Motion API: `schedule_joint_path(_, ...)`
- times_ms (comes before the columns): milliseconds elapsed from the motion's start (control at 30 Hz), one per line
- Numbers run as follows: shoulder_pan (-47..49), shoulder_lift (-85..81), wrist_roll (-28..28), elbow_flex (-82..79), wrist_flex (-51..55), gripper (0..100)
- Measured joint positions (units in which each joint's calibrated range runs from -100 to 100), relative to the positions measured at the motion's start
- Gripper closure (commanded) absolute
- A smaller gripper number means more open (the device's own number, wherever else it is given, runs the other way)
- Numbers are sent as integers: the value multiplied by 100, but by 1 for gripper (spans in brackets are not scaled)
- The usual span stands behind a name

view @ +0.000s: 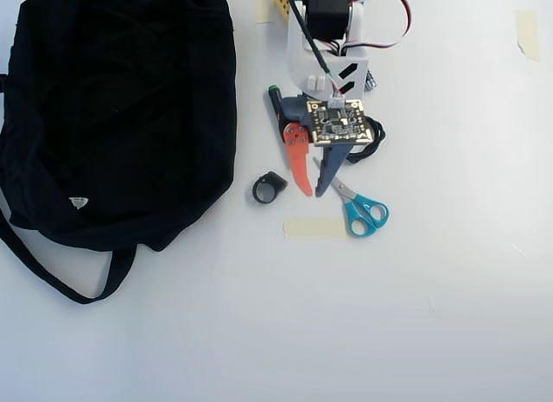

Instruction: Put the bike light into the black bag

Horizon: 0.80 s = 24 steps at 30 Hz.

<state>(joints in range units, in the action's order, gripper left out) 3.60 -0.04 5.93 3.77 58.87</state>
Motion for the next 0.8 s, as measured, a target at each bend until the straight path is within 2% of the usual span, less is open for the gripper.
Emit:
schedule_joint_path(100, 29, -291, 615, -401, 386, 98)
schedule_joint_path(267, -73, -697, 1226, -1053, 653, 98)
schedule_joint_path(667, -287, -722, 1499, -2264, 833, 98)
schedule_joint_path(800, -316, -722, 2071, -2264, 713, 90)
